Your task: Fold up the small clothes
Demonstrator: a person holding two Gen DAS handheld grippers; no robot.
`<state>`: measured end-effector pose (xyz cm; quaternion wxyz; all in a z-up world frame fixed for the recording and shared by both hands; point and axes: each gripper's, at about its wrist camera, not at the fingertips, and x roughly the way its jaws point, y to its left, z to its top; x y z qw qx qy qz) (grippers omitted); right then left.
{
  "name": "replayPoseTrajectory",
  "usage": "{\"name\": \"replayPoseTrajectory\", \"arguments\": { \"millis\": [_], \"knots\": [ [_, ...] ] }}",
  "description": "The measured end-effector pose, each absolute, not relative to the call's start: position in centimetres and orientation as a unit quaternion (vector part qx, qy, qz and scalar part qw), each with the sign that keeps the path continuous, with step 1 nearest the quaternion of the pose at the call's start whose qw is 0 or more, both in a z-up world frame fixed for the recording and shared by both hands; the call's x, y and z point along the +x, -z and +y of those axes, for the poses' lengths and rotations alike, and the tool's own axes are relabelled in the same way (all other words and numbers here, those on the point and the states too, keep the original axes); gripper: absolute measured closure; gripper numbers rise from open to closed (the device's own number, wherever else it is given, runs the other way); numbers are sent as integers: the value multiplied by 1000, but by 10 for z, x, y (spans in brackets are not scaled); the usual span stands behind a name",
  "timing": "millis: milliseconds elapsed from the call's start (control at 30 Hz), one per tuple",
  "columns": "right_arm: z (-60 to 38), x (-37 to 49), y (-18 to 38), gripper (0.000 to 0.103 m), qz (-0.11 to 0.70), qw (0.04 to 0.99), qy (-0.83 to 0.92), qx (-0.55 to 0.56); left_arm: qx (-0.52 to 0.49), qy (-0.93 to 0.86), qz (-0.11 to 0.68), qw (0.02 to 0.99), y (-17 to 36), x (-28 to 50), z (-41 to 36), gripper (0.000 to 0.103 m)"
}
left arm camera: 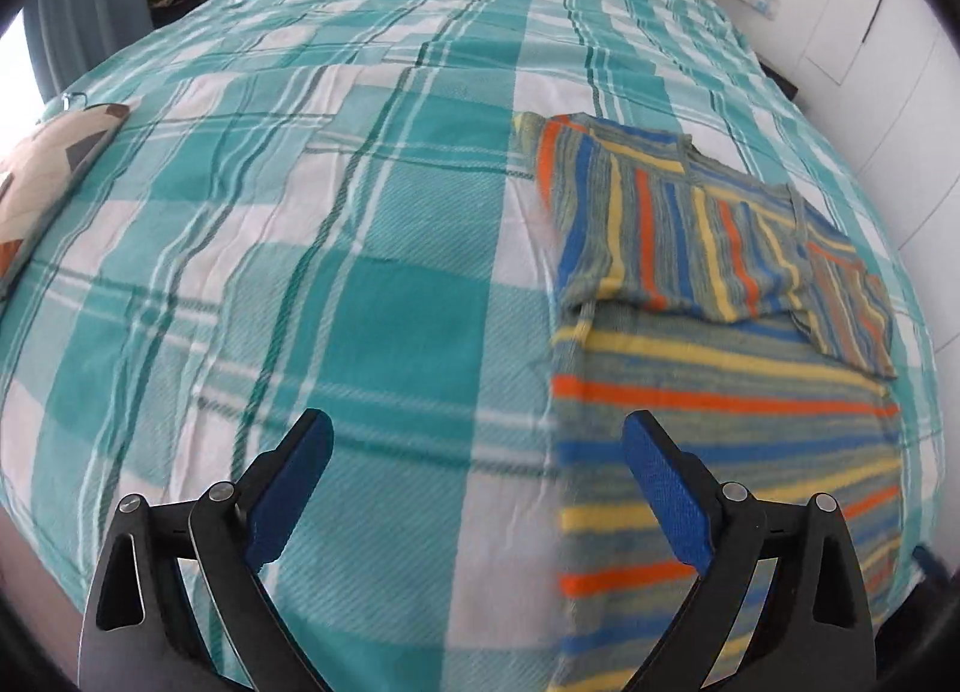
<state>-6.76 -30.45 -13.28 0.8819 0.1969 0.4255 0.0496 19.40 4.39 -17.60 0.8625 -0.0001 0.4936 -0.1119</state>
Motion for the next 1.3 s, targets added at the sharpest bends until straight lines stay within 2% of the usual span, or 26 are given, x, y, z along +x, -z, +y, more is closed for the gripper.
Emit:
{"name": "replayPoseTrajectory", "arguments": {
  "millis": [167, 400, 467, 533, 733, 1300],
  "knots": [
    [-366, -60, 117, 27, 427, 886, 101, 149, 22, 91, 511, 854, 197, 166, 74, 5],
    [-442, -38, 155, 26, 499, 835, 187, 138, 22, 94, 482, 871, 224, 141, 93, 1],
    [-449, -40, 177, 22, 511, 826, 178, 161, 13, 97, 471, 876, 228, 137, 98, 0],
    [-446, -47, 181, 11, 485, 844, 162, 162, 13, 97, 469, 878, 228, 137, 98, 0],
    [-432, -45, 187, 0, 486, 850, 163, 123, 25, 90, 463, 881, 233, 136, 94, 0],
    [-414, -39, 196, 0, 471, 859, 193, 53, 51, 70, 452, 888, 237, 132, 86, 0]
  ]
}}
